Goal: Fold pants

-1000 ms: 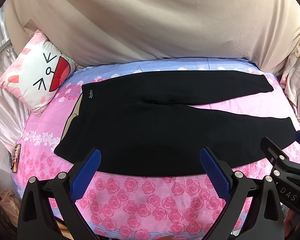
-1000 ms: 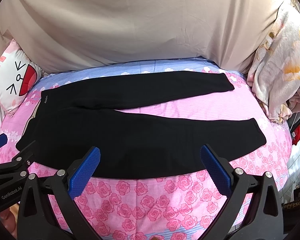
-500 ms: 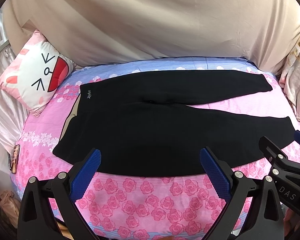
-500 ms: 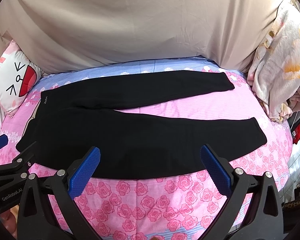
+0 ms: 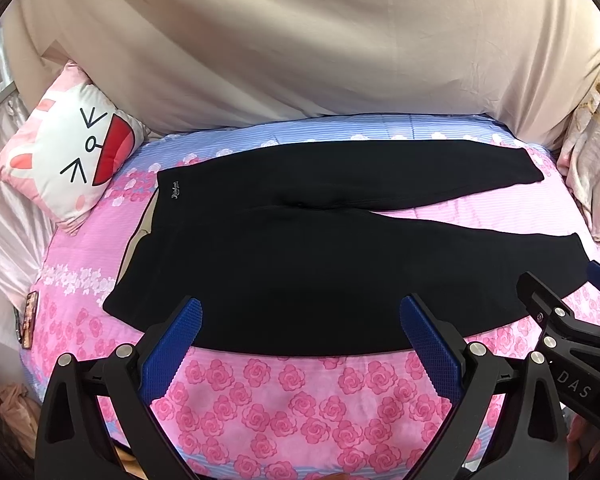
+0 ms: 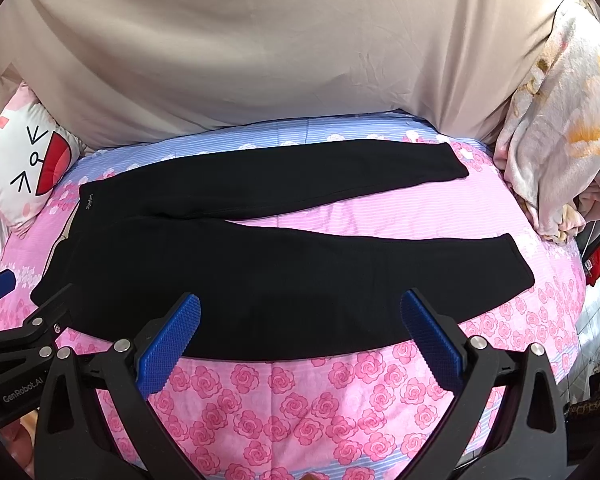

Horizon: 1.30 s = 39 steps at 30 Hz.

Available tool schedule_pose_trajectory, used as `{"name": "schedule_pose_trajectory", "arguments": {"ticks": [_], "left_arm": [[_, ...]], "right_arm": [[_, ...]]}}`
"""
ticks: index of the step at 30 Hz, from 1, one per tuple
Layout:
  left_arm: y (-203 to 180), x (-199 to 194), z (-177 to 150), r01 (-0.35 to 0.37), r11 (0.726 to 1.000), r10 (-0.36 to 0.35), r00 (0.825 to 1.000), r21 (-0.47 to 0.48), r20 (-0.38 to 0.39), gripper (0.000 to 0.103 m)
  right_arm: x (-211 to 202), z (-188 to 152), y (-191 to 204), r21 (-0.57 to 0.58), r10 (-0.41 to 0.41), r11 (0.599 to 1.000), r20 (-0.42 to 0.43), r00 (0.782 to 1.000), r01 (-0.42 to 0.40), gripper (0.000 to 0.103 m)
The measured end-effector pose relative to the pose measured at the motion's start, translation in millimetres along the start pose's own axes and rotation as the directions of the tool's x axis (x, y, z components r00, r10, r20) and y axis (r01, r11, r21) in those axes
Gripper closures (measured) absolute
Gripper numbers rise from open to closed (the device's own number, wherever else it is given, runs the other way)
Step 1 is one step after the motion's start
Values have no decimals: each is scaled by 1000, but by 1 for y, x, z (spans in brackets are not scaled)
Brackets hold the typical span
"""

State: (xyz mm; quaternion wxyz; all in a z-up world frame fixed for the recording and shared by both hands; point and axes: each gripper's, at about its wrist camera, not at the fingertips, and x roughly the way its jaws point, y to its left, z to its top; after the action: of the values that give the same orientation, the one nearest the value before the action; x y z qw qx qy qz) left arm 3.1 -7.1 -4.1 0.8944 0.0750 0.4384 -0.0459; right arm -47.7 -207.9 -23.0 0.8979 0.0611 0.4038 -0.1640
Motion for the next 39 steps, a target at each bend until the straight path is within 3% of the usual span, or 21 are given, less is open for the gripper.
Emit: {"name": "schedule_pose_trajectory", "arguments": {"ticks": [39], "left_arm": [[-3,5,5,10,1000,-10,1000,6,-12,5]], "right_arm": [[7,0,2,1,-1,1000,-14,1000,1,5]]}}
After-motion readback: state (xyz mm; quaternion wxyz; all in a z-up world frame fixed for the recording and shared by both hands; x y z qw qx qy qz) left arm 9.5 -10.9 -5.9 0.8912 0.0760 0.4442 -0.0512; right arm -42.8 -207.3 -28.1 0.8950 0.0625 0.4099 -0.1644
